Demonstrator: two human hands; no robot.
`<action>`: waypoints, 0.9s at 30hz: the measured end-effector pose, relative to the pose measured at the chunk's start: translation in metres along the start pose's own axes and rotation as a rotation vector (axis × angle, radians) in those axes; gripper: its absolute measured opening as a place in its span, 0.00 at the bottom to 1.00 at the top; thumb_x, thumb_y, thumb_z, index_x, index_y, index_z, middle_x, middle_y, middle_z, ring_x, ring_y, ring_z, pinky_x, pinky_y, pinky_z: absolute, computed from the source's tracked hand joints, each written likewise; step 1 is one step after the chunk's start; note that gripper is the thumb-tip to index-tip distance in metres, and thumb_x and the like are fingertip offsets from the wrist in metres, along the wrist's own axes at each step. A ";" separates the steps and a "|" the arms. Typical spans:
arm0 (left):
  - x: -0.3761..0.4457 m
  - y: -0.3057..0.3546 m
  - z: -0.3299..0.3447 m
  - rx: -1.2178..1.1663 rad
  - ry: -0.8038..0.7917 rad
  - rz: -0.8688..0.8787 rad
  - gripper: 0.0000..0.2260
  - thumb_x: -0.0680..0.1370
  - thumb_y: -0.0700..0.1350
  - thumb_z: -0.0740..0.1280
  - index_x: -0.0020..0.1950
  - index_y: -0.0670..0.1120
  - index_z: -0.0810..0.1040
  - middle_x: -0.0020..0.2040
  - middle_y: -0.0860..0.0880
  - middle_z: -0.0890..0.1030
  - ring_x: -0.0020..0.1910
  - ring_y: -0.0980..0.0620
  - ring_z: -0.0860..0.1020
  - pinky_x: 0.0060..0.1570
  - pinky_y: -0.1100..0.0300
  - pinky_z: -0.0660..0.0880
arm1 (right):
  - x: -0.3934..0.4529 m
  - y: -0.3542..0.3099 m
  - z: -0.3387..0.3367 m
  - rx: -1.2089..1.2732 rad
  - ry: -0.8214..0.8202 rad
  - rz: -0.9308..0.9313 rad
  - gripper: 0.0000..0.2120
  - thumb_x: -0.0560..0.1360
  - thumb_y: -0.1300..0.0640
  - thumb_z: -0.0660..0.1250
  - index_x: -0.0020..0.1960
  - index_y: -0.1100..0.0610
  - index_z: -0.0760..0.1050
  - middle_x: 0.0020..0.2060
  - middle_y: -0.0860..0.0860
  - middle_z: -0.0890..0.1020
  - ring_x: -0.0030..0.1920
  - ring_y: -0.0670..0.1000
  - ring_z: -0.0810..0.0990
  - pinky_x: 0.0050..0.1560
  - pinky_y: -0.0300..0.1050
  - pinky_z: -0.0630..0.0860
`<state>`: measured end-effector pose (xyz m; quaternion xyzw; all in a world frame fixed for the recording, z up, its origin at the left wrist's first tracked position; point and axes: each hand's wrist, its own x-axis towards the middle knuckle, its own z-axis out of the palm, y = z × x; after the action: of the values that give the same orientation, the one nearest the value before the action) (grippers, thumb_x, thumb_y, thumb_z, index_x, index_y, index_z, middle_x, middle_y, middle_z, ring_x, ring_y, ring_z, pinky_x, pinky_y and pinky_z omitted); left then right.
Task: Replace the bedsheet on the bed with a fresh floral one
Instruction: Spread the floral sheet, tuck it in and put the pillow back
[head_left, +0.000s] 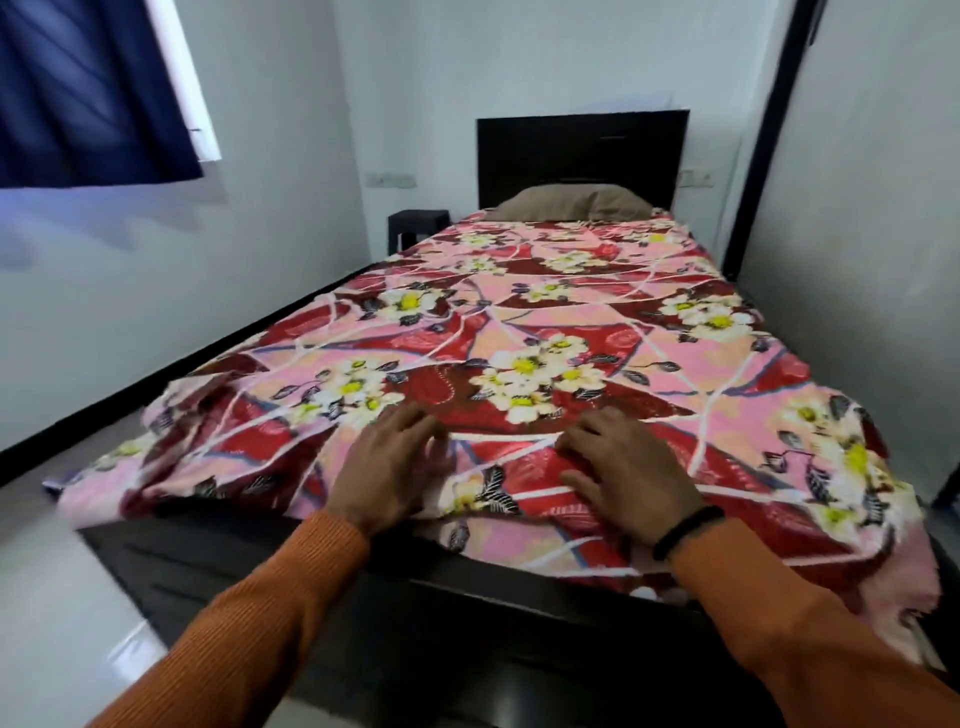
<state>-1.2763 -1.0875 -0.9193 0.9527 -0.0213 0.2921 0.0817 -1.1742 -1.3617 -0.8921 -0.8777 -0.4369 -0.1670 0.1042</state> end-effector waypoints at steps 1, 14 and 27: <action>-0.006 -0.009 -0.002 0.015 0.000 0.011 0.08 0.75 0.47 0.76 0.51 0.47 0.80 0.52 0.48 0.79 0.49 0.47 0.76 0.47 0.52 0.76 | 0.005 -0.007 0.010 -0.008 0.052 -0.013 0.10 0.75 0.51 0.75 0.54 0.53 0.81 0.52 0.50 0.80 0.53 0.52 0.75 0.52 0.48 0.76; -0.055 -0.089 -0.053 -0.065 -0.095 -0.315 0.06 0.80 0.52 0.68 0.53 0.52 0.76 0.51 0.53 0.77 0.52 0.53 0.74 0.55 0.54 0.76 | 0.068 -0.093 0.006 -0.042 -0.171 -0.136 0.11 0.77 0.43 0.70 0.50 0.49 0.75 0.48 0.47 0.76 0.50 0.51 0.77 0.47 0.50 0.76; -0.075 -0.255 -0.077 0.191 -0.572 -1.127 0.40 0.76 0.68 0.65 0.82 0.53 0.55 0.80 0.44 0.63 0.80 0.41 0.58 0.79 0.35 0.43 | 0.176 -0.230 0.098 -0.238 -0.087 -0.281 0.26 0.75 0.41 0.71 0.70 0.45 0.70 0.69 0.53 0.67 0.69 0.58 0.65 0.67 0.59 0.66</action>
<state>-1.3588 -0.8233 -0.9348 0.8610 0.4883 -0.0612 0.1285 -1.2394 -1.0632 -0.9067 -0.8206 -0.5363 -0.1924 -0.0437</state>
